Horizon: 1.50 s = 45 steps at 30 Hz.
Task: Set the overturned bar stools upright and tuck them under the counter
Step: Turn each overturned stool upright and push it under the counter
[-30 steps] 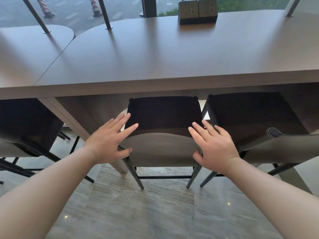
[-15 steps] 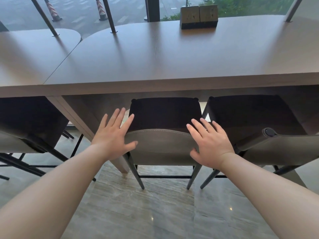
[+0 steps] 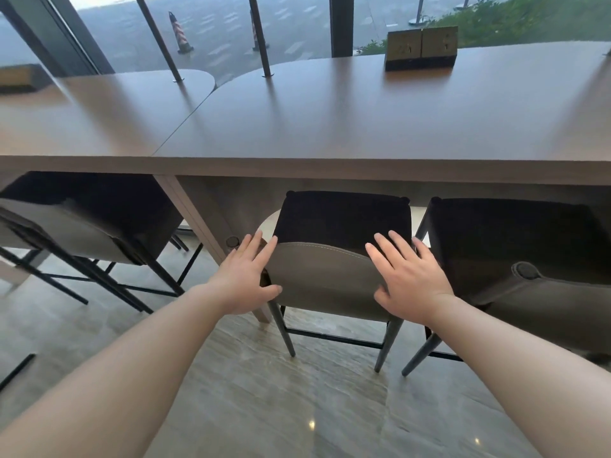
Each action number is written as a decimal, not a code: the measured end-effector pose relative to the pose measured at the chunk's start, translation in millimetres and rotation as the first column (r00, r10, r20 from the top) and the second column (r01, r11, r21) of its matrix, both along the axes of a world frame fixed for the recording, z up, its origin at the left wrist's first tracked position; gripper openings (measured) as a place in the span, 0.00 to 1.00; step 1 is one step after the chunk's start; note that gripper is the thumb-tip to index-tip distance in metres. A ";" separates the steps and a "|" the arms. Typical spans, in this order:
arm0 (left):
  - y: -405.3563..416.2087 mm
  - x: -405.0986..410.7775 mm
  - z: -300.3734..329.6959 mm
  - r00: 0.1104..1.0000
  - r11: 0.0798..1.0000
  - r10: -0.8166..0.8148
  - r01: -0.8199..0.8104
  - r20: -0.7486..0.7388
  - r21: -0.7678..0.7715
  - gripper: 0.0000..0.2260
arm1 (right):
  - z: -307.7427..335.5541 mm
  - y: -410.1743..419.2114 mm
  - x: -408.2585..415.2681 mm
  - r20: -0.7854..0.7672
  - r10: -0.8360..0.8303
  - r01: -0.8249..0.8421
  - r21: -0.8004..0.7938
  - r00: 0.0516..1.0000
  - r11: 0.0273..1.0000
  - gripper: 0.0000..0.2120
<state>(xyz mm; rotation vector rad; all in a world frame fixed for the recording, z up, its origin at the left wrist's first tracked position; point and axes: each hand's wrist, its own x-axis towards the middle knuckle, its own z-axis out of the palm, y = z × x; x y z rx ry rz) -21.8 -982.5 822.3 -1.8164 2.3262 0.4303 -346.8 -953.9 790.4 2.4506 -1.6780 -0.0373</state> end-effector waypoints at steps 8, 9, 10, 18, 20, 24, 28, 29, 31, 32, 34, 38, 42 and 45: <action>20.7 -16.5 12.6 0.999 0.985 -0.013 0.006 -0.041 -0.170 0.40 | 1.6 2.4 1.7 0.053 0.010 -0.010 0.000 0.999 1.000 0.35; 24.5 -17.9 15.2 0.998 0.981 -0.013 0.001 -0.063 -0.196 0.39 | 3.0 3.3 2.4 0.076 0.016 -0.016 -0.003 0.997 1.000 0.34; 28.7 -18.8 17.9 0.996 0.976 -0.014 -0.006 -0.089 -0.218 0.39 | 4.9 3.8 3.6 0.099 0.027 -0.027 -0.008 0.995 1.000 0.34; 65.9 8.1 53.3 0.869 0.936 0.095 -0.244 -0.486 -0.255 0.30 | 40.8 11.4 65.6 0.465 0.166 -0.161 -0.051 0.870 0.986 0.25; 77.9 23.7 65.0 0.801 0.908 0.160 -0.349 -0.578 -0.232 0.28 | 51.7 15.9 93.3 0.543 0.165 -0.190 -0.010 0.823 0.982 0.22; 111.1 64.5 87.0 0.656 0.845 0.255 -0.509 -0.710 -0.167 0.20 | 69.5 27.9 158.7 0.698 0.105 -0.269 0.130 0.708 0.954 0.20; 147.5 121.9 104.0 0.453 0.741 0.326 -0.667 -0.830 -0.073 0.10 | 91.6 44.8 235.9 0.832 -0.002 -0.342 0.230 0.555 0.911 0.18; 156.9 137.6 107.1 0.399 0.714 0.341 -0.699 -0.851 -0.041 0.10 | 97.4 49.6 254.7 0.855 -0.030 -0.360 0.250 0.518 0.899 0.17; 177.1 170.8 112.1 0.299 0.666 0.353 -0.745 -0.886 0.014 0.11 | 108.2 61.2 293.5 0.884 -0.071 -0.403 0.280 0.462 0.871 0.15; 187.8 188.0 114.1 0.259 0.645 0.349 -0.764 -0.901 0.031 0.13 | 112.8 67.9 313.2 0.894 -0.089 -0.421 0.292 0.439 0.859 0.14; 209.5 222.4 118.0 0.187 0.599 0.343 -0.798 -0.921 0.061 0.14 | 121.1 82.0 352.1 0.908 -0.123 -0.444 0.309 0.400 0.841 0.13; 256.9 296.8 125.2 0.061 0.520 0.299 -0.847 -0.952 0.109 0.11 | 132.4 112.9 434.3 0.925 -0.185 -0.494 0.338 0.332 0.801 0.09; 307.8 378.3 133.4 -0.007 0.455 0.274 -0.880 -0.962 0.136 0.08 | 143.5 148.1 522.8 0.935 -0.193 -0.534 0.331 0.299 0.778 0.08; 347.2 440.7 140.1 -0.033 0.411 0.250 -0.901 -0.968 0.138 0.10 | 148.0 176.7 590.8 0.935 -0.215 -0.579 0.344 0.280 0.739 0.05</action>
